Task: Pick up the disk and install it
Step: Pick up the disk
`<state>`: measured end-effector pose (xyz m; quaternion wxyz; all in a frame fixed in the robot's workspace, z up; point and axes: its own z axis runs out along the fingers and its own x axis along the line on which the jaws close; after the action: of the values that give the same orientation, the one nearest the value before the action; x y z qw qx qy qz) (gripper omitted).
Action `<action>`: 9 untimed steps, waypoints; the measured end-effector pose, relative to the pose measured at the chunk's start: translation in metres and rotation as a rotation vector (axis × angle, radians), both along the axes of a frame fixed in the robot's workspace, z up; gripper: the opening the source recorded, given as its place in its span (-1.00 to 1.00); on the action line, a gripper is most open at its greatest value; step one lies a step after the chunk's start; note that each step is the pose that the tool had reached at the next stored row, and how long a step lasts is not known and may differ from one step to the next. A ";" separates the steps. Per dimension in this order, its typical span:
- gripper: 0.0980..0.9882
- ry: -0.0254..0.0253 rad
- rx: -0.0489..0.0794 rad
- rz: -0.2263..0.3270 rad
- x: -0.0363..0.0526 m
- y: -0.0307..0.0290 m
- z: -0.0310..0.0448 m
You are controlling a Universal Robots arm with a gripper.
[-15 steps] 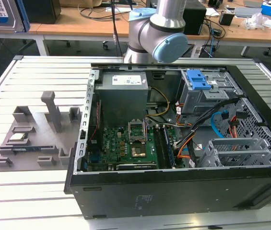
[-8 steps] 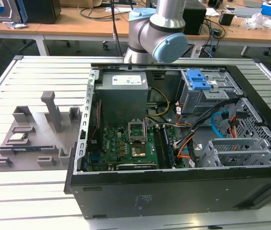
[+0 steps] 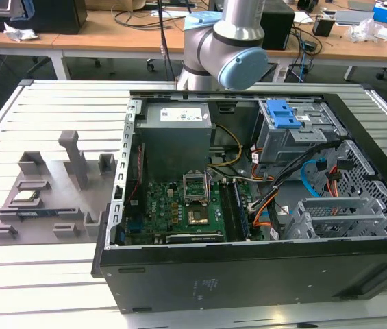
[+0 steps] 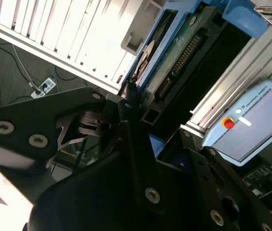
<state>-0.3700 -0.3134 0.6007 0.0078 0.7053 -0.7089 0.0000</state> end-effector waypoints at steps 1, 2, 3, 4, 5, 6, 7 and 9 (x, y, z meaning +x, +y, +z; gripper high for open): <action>-0.40 0.0000 0.000 0.000 0.0000 0.0000 0.0016; -0.40 0.0001 0.000 0.000 0.0001 0.0001 0.0038; -0.40 0.0001 0.000 0.000 0.0001 0.0001 0.0051; -0.40 0.0001 0.000 0.000 0.0001 0.0001 0.0070; -0.40 0.0003 0.000 0.000 0.0002 0.0002 0.0080; -0.40 0.0000 0.001 0.000 0.0001 0.0002 0.0079; -0.40 0.0001 0.011 0.000 0.0000 0.0001 0.0079; -0.40 0.0002 0.019 0.000 0.0001 0.0002 0.0079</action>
<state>-0.3699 -0.3132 0.6087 0.0011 0.7053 -0.7089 -0.0069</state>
